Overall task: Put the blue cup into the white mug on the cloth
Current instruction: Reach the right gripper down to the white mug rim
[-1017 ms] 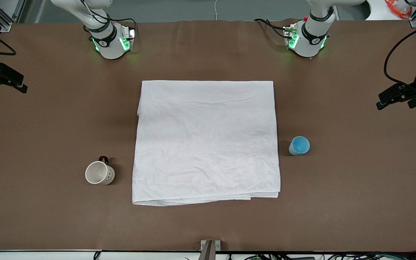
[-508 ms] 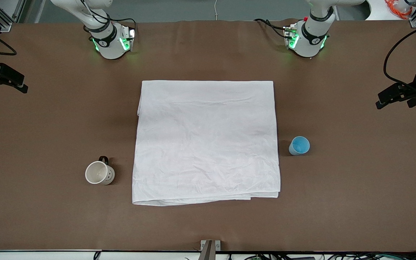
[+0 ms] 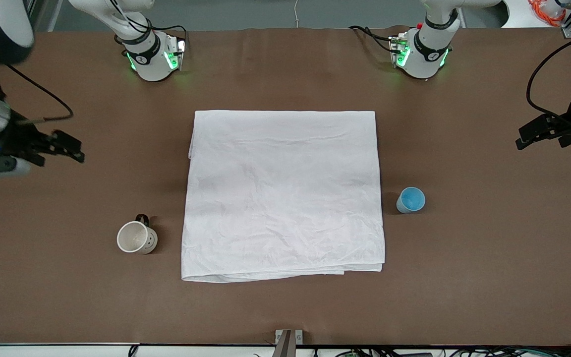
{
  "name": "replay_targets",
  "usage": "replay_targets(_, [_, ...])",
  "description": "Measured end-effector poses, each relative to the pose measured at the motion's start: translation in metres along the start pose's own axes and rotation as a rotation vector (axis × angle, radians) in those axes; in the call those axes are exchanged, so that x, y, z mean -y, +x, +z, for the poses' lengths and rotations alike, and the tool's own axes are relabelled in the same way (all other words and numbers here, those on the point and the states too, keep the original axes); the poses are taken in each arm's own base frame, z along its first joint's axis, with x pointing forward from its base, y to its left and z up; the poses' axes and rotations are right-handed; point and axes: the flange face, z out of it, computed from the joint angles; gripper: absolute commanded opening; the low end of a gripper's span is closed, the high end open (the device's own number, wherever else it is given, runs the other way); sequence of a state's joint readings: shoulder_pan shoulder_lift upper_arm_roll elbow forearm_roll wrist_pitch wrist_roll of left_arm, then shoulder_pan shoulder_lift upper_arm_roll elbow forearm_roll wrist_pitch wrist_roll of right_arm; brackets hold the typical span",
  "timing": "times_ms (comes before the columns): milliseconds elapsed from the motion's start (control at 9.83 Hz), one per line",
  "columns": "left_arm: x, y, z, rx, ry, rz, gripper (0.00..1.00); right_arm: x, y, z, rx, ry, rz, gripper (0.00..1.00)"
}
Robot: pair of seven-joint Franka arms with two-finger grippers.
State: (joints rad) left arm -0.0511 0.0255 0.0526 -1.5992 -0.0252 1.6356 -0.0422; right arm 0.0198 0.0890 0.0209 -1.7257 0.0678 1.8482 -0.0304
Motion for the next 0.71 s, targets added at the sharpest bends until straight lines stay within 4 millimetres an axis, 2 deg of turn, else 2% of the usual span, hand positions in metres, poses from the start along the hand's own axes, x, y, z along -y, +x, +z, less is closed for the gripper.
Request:
replay_targets(203, [-0.001, 0.006, 0.014, 0.025, 0.002, 0.022, 0.99, 0.001, 0.008, 0.103, -0.037, -0.002, 0.001, 0.99])
replay_targets(407, [-0.004, 0.017, 0.028, 0.043, 0.004, 0.047, 0.99, -0.002, 0.007, 0.210, -0.066, -0.011, 0.004, 0.99])
replay_targets(508, [-0.008, 0.024, 0.040, 0.063, 0.006, 0.052, 0.99, 0.002, 0.006, 0.254, -0.062, -0.013, -0.003, 0.99])
replay_targets(610, [-0.013, 0.030, 0.057, 0.092, 0.008, 0.061, 0.99, 0.004, 0.006, 0.285, -0.060, -0.015, -0.008, 0.99])
replay_targets(712, [-0.022, 0.035, 0.076, 0.121, 0.011, 0.074, 0.99, 0.005, 0.007, 0.302, -0.075, -0.017, -0.010, 0.99])
